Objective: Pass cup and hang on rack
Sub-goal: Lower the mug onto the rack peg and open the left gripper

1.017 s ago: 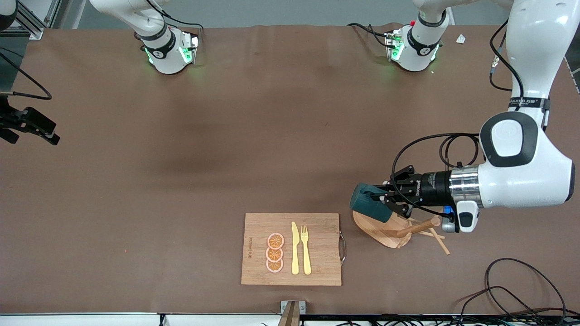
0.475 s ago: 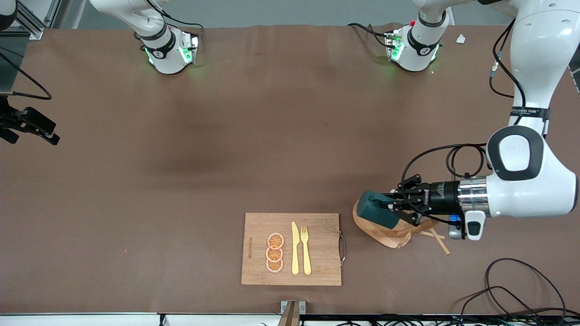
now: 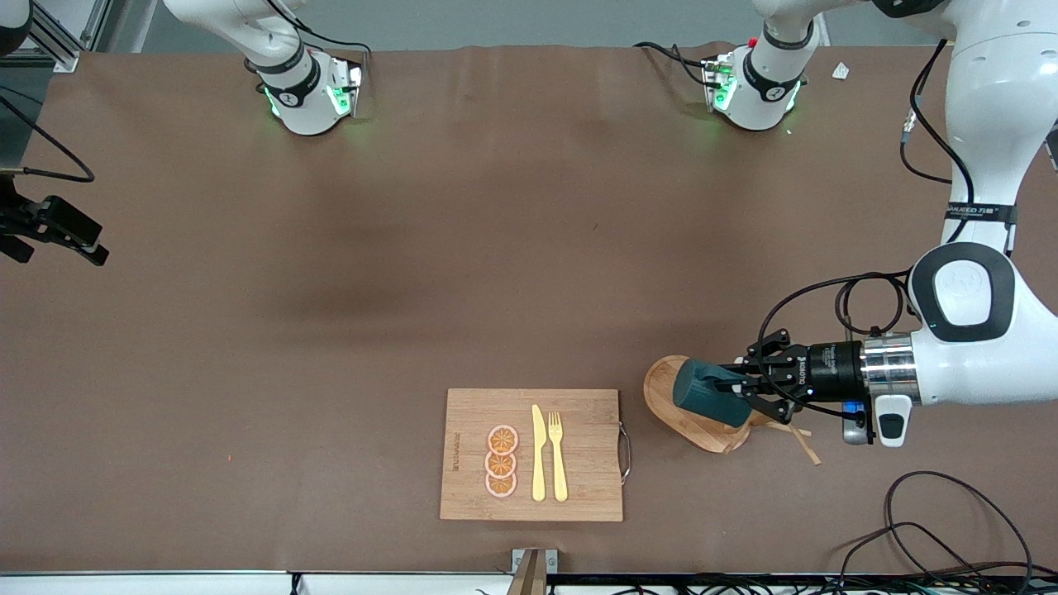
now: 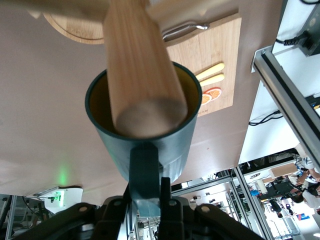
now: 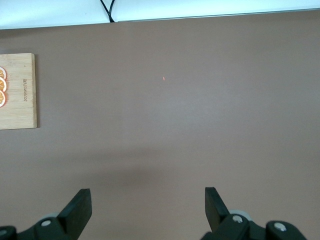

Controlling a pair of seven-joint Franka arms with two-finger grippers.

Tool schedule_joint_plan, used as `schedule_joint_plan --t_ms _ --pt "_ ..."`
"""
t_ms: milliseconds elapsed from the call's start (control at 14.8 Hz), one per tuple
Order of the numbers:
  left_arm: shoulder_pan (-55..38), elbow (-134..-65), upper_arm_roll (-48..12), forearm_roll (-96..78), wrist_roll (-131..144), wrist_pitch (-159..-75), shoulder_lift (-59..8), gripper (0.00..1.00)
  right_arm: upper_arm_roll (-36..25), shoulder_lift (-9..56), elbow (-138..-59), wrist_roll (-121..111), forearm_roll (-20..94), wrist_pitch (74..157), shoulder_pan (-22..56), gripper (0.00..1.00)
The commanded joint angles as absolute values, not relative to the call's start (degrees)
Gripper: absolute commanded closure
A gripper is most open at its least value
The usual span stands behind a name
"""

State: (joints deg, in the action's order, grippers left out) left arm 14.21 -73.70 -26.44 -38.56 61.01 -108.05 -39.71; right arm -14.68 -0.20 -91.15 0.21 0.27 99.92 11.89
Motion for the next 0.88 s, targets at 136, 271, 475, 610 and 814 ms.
schedule_joint_plan --t_ms 136,271,475,610,814 --pt "14.7 -73.5 -25.1 -39.5 60.4 -110.2 -40.3 0.98 -14.3 -0.6 -91.1 -0.2 -0.7 100.1 12.1 0.0" --pt "14.7 -73.5 -24.7 -39.6 60.5 -110.8 -40.4 0.98 -14.3 -0.6 -91.1 -0.2 -0.8 100.2 12.1 0.0" --pt "14.7 -73.5 -24.4 -39.5 60.3 -111.5 -40.6 0.91 -14.3 -0.6 -90.4 -0.2 -0.8 100.0 12.1 0.0" --pt "14.7 -73.5 -24.4 -39.5 60.7 -112.0 -40.8 0.47 -14.3 -0.4 -90.4 -0.2 -0.8 100.1 12.0 0.0" --pt "14.3 -73.5 -24.4 -39.2 61.2 -113.0 -40.3 0.0 -14.4 -0.4 -89.8 -0.2 -0.8 100.0 12.1 0.0"
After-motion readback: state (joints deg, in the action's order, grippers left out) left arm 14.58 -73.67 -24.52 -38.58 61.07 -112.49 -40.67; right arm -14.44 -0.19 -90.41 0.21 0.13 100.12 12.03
